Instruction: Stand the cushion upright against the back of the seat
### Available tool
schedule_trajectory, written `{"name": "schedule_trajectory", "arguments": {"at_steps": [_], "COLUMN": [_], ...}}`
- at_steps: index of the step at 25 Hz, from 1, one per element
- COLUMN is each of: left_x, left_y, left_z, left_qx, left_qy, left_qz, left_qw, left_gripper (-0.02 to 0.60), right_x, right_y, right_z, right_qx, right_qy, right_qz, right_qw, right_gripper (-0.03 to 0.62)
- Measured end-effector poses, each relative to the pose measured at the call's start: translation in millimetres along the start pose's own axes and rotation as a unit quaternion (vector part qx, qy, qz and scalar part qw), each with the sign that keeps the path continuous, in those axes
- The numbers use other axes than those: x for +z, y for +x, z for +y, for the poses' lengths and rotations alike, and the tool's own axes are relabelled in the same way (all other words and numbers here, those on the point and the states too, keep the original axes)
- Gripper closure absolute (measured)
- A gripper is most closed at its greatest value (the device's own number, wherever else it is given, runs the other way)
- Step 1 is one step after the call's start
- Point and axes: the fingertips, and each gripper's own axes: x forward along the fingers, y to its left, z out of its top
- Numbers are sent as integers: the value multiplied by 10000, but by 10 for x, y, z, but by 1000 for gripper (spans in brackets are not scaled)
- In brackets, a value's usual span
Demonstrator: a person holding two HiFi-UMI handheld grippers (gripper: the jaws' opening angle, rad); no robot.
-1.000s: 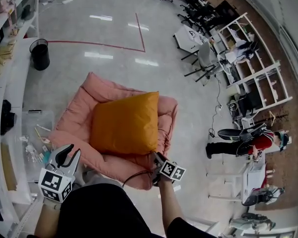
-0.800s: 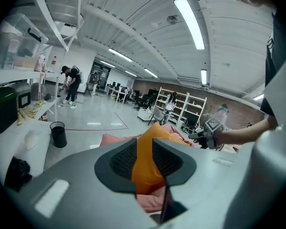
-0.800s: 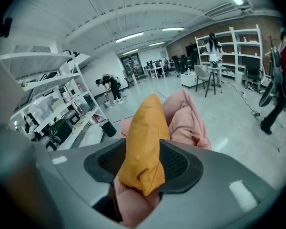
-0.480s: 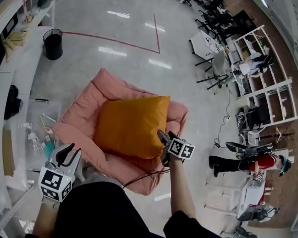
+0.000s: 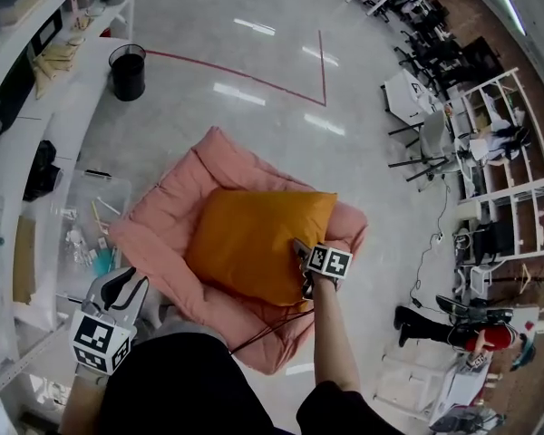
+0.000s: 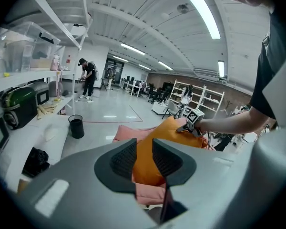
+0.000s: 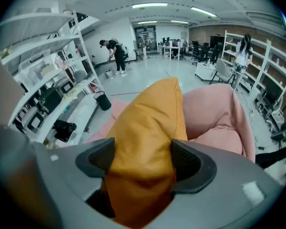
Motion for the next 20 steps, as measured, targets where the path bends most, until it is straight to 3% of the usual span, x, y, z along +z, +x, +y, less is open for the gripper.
{"name": "schedule_trajectory", "arguments": {"at_steps": [3,10,12,20], "left_x": [-12,-43,-40,-49], "left_y": [47,136,147,101], "left_z": [21,16,19,28], "left_qx": [66,90,83,-48], "left_qy": [-28,-49,-55,-11], "left_qz": [48,167,165,146], "left_qw": [10000,9998,9998,9999], "left_gripper": [463,463,465,468], "right_x": [-65,-123,-121,-86], "right_y": [151,285,271,67], "right_z": [-71,-162,-111,212], "right_qx": [-253,-295,-267,649], "right_qy": [-209,-184,-278,27], "right_qz": [186,431,416,329], "right_qw": [9993,9985,9984,9973], "right_gripper": [235,301,348,473]}}
